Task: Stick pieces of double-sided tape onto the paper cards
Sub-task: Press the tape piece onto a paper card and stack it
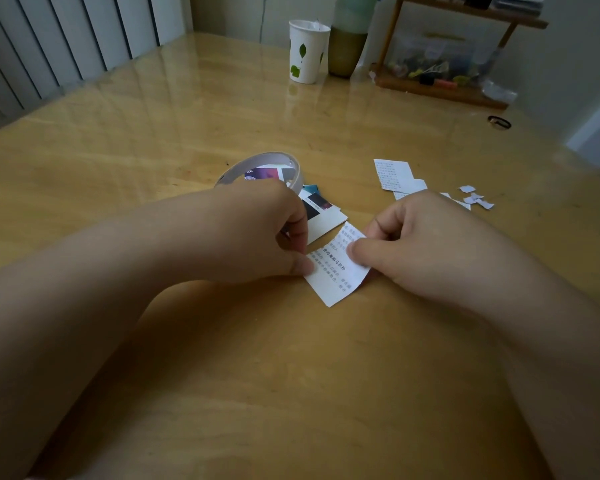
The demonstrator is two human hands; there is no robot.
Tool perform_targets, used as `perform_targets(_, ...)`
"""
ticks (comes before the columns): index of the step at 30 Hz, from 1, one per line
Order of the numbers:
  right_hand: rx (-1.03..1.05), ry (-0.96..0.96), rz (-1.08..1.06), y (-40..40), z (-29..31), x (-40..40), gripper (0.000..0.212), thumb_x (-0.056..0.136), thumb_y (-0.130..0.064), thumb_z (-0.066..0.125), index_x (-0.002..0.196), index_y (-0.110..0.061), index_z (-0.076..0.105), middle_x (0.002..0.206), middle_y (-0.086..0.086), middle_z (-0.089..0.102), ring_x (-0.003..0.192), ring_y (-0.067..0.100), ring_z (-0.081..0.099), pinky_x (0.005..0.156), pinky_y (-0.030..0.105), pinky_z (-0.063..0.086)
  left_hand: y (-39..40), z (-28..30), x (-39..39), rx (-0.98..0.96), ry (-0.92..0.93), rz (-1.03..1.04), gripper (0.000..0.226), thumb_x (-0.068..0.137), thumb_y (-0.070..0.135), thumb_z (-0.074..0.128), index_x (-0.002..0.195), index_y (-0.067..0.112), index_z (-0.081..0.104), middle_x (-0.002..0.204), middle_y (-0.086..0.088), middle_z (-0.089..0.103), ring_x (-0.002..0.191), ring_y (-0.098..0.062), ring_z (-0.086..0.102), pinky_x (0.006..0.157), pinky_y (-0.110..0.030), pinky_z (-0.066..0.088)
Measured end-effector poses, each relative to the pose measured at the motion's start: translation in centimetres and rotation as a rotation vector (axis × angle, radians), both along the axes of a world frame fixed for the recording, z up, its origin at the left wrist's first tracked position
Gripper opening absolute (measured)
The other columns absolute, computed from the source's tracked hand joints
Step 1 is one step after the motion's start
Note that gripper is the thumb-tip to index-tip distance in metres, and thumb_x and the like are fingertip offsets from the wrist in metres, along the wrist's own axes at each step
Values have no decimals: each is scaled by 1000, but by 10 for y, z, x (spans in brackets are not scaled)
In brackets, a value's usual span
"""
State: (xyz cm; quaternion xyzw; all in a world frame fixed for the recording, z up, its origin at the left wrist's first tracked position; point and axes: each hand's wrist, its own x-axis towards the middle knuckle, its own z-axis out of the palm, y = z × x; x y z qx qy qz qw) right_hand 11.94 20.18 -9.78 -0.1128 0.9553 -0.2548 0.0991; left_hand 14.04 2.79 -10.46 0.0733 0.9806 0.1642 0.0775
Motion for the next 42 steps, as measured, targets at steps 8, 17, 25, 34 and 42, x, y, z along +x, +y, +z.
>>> perform_targets(8,37,-22,-24,-1,2,1,20,81,-37,67,75,-19,71,66,-3,63,49,6,46,39,14,32,-2,-1,-2,29,-18,-2,18,81,45,63,70,34,54,76,19,56,70,1,51,54,-14,32)
perform_targets(17,11,-81,-1,3,7,-1,24,80,-46,67,72,-24,74,72,-5,69,60,7,56,52,21,39,-3,-1,-2,48,-10,-2,17,82,43,64,70,34,56,74,19,57,71,1,51,53,-13,32)
perform_targets(25,-82,-92,-32,10,9,-6,15,77,-41,72,71,-27,72,70,-13,69,62,1,57,57,21,41,-3,-1,-1,58,-10,0,15,82,43,63,73,33,57,77,18,57,74,0,53,55,-14,35)
perform_targets(34,-319,2,-9,13,11,-10,16,73,-36,72,67,-22,70,71,-10,71,60,1,60,59,24,44,-4,2,-4,261,94,131,29,75,59,54,75,32,65,55,11,48,51,5,48,42,-13,32)
perform_targets(42,-656,110,-30,13,15,-11,12,78,-17,72,68,-11,69,74,5,73,68,15,67,65,21,53,-4,3,-3,480,198,142,27,70,53,63,64,27,62,44,20,44,44,2,43,42,-12,30)
